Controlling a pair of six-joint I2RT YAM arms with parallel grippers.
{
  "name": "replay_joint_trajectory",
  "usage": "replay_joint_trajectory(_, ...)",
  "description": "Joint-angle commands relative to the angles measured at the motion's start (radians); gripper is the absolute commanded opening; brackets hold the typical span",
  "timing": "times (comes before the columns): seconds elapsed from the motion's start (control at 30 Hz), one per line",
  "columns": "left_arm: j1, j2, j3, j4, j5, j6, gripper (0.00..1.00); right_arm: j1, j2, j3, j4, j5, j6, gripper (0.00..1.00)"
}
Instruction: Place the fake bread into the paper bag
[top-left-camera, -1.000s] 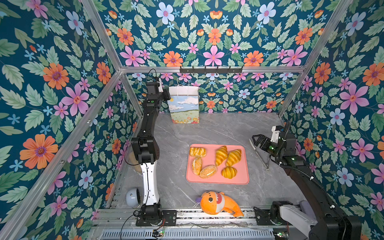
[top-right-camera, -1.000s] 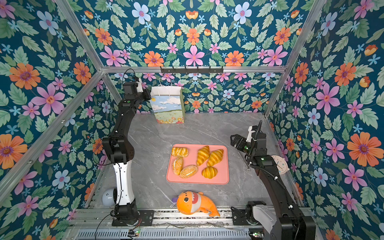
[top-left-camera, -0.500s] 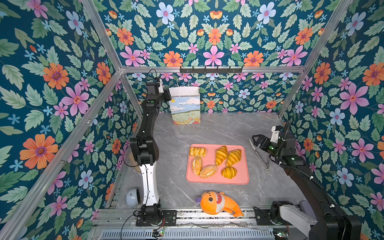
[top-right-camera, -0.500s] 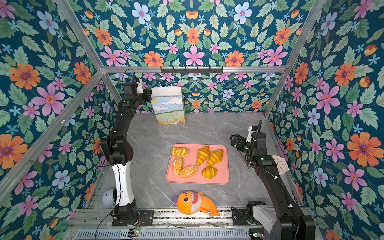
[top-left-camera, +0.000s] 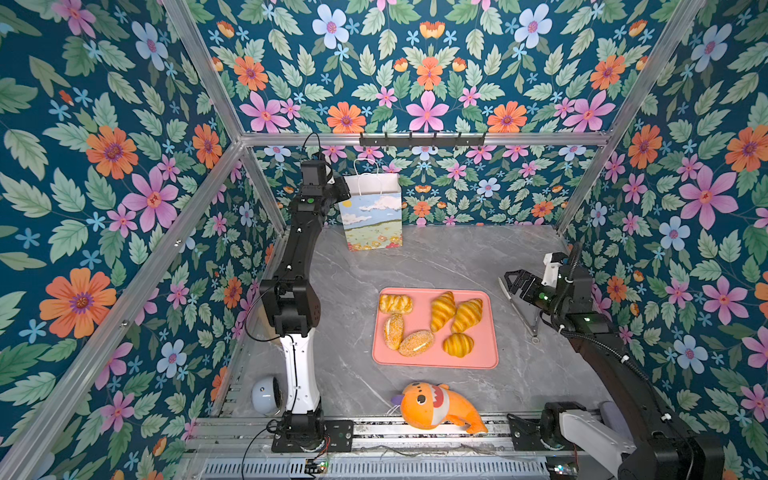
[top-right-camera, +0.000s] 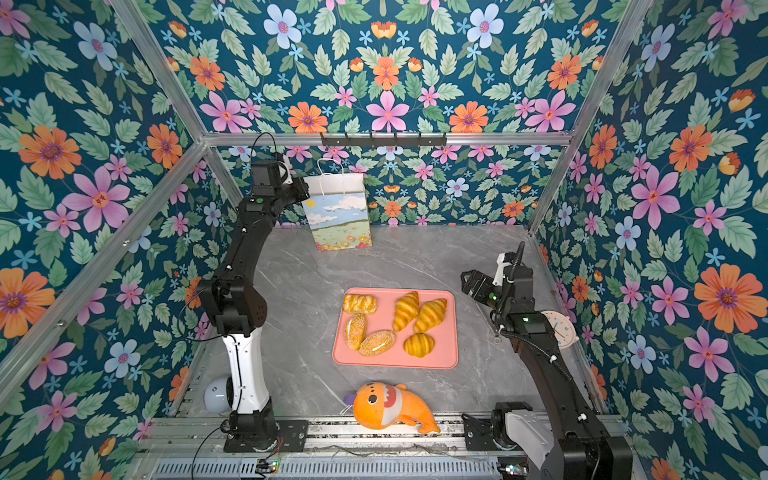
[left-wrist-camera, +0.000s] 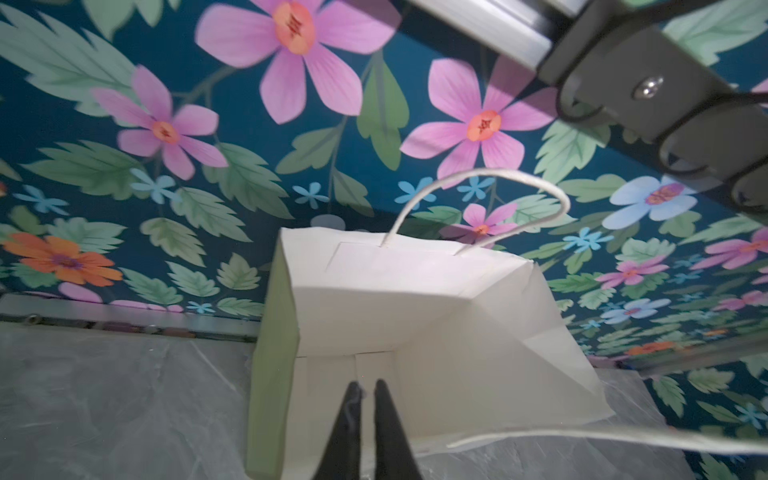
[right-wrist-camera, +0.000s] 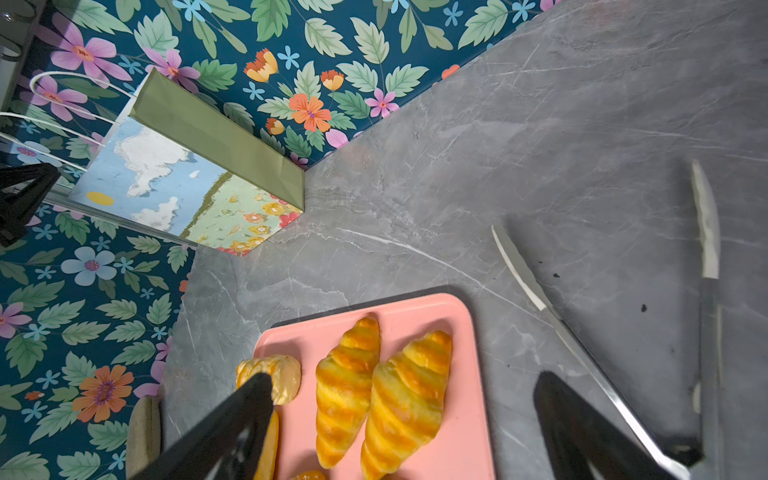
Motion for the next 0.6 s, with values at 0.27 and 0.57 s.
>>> replay_joint_trajectory(0.27, 0.001, 0.067, 0.099, -0.067, -0.127, 0.043, 0.55, 0.000, 0.001, -0.007, 0.006, -0.002, 0.011, 0.99)
replay_joint_trajectory(0.57, 0.001, 0.115, 0.126, -0.071, -0.110, 0.056, 0.60, 0.001, 0.019, -0.016, 0.016, -0.003, 0.020, 0.98)
